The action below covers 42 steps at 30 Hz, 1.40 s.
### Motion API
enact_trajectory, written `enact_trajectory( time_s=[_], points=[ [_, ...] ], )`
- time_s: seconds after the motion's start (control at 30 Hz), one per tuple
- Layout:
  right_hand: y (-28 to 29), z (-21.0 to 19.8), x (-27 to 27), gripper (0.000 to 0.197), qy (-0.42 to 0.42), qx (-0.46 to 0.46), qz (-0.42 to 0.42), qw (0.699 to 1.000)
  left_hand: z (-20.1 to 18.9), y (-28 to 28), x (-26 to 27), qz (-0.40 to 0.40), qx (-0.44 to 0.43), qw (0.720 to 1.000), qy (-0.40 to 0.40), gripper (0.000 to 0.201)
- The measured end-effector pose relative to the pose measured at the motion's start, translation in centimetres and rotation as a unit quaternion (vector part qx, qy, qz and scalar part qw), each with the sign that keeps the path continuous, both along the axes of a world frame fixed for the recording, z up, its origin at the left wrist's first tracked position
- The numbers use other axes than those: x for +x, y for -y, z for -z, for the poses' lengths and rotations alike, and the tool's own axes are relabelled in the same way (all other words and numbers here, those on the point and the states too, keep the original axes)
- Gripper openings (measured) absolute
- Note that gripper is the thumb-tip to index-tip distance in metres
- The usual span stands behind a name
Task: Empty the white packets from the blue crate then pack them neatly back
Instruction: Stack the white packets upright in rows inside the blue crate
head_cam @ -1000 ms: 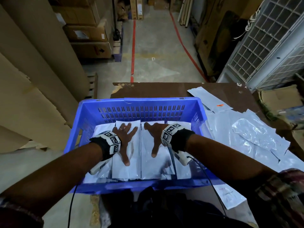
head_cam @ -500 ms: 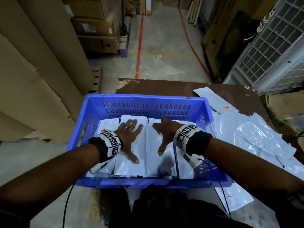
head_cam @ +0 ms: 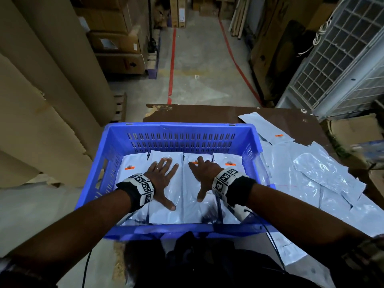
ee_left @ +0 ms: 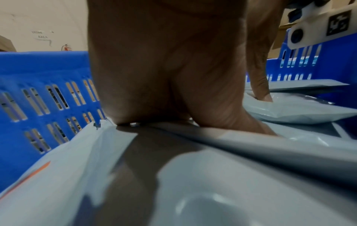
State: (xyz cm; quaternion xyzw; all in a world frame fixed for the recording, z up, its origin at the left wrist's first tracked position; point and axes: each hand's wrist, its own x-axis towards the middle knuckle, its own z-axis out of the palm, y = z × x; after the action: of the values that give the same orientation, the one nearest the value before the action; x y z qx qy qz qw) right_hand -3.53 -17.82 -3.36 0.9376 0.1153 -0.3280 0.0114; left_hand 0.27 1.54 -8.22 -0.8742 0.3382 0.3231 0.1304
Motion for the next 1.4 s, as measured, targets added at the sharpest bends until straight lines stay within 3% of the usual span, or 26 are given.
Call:
enact_trajectory(
  time_s=[0.2, 0.37, 0.53, 0.73, 1.0, 1.17, 1.4],
  points=[
    [3.0, -1.9, -0.7, 0.108, 0.020, 0.072, 0.066, 0.995, -2.2, 0.4, -0.2, -0.013, -0.079, 0.996, 0.026, 0.143],
    [7.8, -4.3, -2.0, 0.076, 0.044, 0.171, 0.164, 0.970, -5.3, 2.0, 0.6, -0.024, -0.157, 0.987, 0.031, 0.145],
    [13.1, -6.5, -4.3, 0.064, 0.089, 0.228, 0.216, 0.945, -6.9, 3.6, 0.6, -0.054, -0.220, 0.974, 0.019, 0.076],
    [20.7, -7.6, -8.0, 0.053, 0.127, 0.237, 0.280, 0.921, -8.3, 8.8, -0.3, -0.059, -0.331, 0.942, -0.009, 0.071],
    [30.0, -3.9, -12.9, 0.047, 0.131, 0.235, 0.347, 0.899, -11.1, 20.2, -4.1, -0.042, -0.445, 0.892, -0.063, 0.043],
    [34.1, -0.5, -14.7, 0.044, 0.092, 0.230, 0.381, 0.891, -11.0, 27.7, -6.3, -0.007, -0.455, 0.887, -0.070, 0.041],
    [37.7, 2.2, -14.6, 0.041, 0.063, 0.244, 0.396, 0.883, -9.4, 35.4, -7.1, -0.006, -0.335, 0.937, -0.093, 0.053]
  ],
)
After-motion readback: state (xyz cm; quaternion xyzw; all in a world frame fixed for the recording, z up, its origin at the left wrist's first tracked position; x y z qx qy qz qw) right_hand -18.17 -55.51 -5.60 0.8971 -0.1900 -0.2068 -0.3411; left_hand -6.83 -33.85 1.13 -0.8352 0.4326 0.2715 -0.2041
